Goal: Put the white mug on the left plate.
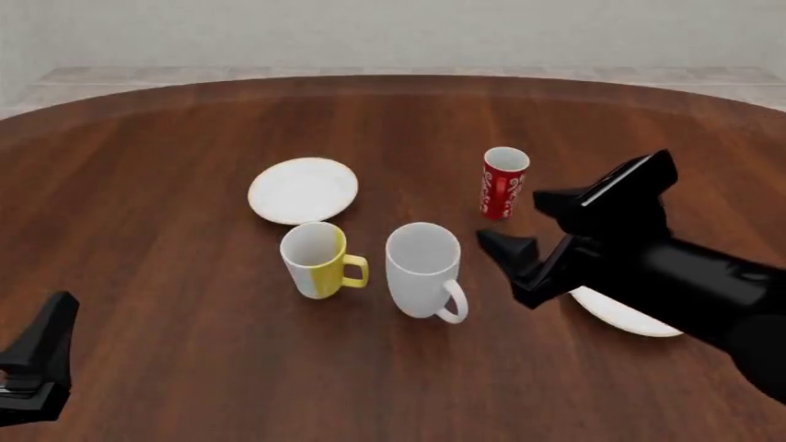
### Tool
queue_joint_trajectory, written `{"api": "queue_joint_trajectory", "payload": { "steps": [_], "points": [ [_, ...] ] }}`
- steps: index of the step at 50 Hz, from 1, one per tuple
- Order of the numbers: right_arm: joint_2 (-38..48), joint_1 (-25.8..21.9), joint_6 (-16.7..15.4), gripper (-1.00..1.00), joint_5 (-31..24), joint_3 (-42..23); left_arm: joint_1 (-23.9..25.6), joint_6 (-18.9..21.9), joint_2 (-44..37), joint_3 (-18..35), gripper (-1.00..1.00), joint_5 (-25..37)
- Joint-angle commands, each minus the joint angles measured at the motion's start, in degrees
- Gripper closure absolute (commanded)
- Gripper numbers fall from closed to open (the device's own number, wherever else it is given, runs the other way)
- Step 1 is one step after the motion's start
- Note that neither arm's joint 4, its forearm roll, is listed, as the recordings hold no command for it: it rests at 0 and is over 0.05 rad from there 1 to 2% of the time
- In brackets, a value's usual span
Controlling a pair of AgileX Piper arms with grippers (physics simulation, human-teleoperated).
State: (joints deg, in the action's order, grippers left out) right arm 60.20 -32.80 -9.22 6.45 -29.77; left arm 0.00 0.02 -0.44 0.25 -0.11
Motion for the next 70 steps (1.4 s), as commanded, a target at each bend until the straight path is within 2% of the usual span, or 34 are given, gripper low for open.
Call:
{"api": "queue_joint_trajectory", "payload": {
  "steps": [1,36,70],
  "points": [
    [1.86,-1.38,0.6,-1.0,1.5,0.37,0.01,-0.01,0.0,0.0,-1.0,0.0],
    [6.23,-2.33,2.06,-1.0,5.68,2.28,0.0,0.0,0.01,0.0,-1.0,0.0],
    [10.09,-2.16,2.19,-1.0,7.65,3.18,0.01,0.01,0.0,0.0,-1.0,0.0]
  ]
}}
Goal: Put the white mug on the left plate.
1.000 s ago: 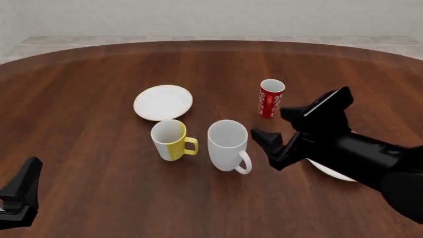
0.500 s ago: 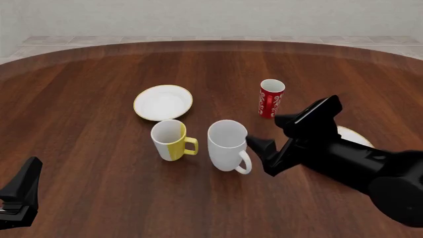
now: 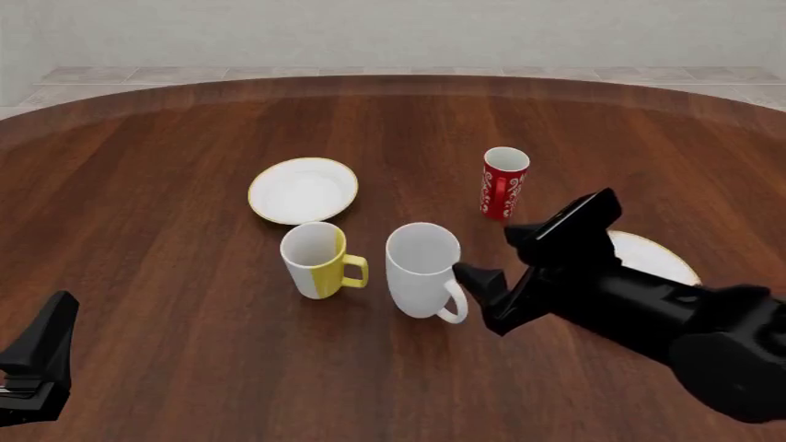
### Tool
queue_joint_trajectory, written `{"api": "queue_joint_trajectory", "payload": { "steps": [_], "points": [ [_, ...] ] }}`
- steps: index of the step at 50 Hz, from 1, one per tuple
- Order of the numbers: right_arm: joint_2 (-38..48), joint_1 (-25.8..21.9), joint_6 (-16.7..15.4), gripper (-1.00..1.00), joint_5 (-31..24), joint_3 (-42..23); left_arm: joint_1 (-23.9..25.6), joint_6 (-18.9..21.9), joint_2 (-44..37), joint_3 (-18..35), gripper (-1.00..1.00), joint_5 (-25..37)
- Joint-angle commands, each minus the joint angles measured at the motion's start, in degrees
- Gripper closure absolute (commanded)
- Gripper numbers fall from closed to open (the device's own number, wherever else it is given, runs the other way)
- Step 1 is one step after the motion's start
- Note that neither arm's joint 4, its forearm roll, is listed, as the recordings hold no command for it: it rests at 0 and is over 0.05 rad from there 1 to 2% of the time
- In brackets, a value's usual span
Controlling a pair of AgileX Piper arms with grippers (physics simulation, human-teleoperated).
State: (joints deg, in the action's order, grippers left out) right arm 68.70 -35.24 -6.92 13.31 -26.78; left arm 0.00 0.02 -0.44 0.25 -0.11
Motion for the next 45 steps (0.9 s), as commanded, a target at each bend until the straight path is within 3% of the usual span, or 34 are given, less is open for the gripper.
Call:
{"api": "queue_joint_trajectory", "payload": {
  "steps": [1,45],
  "points": [
    [1.83,0.35,0.03,-1.0,0.84,0.14,0.01,0.0,0.0,0.0,-1.0,0.0],
    [10.06,-0.05,1.52,-1.0,5.64,-0.2,0.01,0.0,-0.01,0.0,-1.0,0.0]
  ]
}}
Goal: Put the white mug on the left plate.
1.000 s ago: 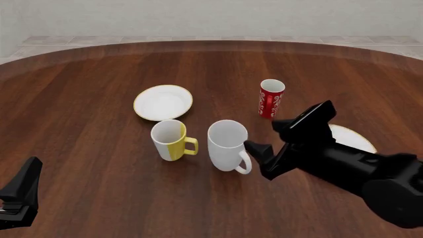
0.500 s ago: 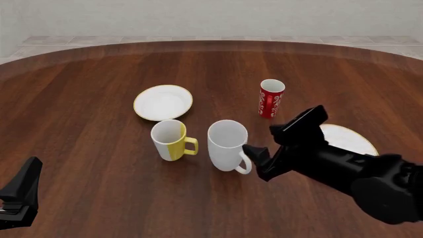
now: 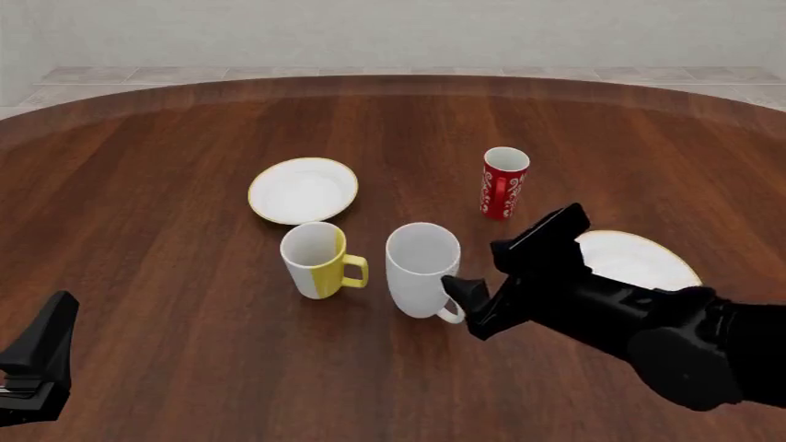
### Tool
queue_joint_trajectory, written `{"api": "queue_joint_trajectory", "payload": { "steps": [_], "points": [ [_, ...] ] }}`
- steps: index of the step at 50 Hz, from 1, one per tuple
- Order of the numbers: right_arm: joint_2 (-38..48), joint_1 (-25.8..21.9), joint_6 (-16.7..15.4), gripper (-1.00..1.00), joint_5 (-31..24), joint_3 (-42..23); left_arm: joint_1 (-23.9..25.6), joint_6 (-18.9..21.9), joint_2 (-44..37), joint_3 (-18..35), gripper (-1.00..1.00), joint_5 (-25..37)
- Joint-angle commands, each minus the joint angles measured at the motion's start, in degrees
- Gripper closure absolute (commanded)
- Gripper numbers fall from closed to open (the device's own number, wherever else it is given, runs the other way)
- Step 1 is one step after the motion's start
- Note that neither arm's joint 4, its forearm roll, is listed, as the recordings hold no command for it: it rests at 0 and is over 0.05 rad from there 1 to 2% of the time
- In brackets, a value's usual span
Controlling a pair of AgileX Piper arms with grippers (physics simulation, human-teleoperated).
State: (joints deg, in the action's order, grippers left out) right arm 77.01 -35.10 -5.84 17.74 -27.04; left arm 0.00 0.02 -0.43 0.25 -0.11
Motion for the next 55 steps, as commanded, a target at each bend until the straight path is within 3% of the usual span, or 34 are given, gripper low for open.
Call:
{"api": "queue_joint_trajectory", "payload": {
  "steps": [1,55],
  "points": [
    [1.76,-0.18,0.57,-1.0,1.2,0.05,0.0,-0.01,0.0,0.0,-1.0,0.0],
    [5.83,-0.88,1.25,-1.0,3.56,0.23,0.0,-0.01,0.01,0.0,-1.0,0.0]
  ]
}}
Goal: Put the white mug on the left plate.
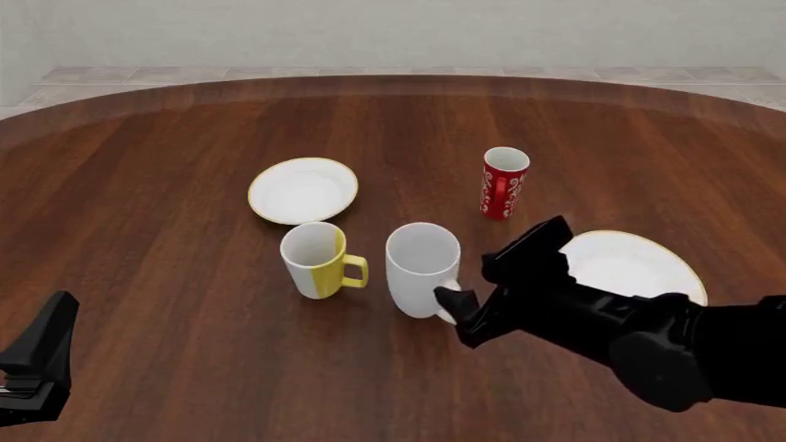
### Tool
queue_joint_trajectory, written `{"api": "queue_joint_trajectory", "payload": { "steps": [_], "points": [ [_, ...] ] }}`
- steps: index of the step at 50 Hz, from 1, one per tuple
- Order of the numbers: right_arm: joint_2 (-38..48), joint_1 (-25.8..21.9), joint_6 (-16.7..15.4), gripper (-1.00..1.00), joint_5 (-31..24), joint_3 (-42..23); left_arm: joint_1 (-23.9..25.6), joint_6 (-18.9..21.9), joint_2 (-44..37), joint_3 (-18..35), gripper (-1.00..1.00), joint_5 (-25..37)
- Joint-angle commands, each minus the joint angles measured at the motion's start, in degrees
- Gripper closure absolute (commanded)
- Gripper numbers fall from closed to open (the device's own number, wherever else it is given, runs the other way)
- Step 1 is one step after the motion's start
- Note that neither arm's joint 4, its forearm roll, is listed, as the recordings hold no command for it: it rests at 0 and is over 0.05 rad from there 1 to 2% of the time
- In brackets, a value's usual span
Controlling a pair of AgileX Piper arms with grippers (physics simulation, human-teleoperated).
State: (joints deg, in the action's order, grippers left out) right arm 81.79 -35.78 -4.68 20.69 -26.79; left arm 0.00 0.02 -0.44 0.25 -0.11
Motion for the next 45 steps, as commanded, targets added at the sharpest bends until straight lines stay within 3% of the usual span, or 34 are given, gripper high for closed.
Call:
{"api": "queue_joint_trajectory", "payload": {
  "steps": [1,45],
  "points": [
    [1.36,-0.31,0.19,-1.0,0.74,-0.04,0.0,0.0,0.0,0.0,-1.0,0.0],
    [5.39,-0.08,0.98,-1.0,3.28,0.13,0.0,0.0,0.0,0.0,-1.0,0.0]
  ]
}}
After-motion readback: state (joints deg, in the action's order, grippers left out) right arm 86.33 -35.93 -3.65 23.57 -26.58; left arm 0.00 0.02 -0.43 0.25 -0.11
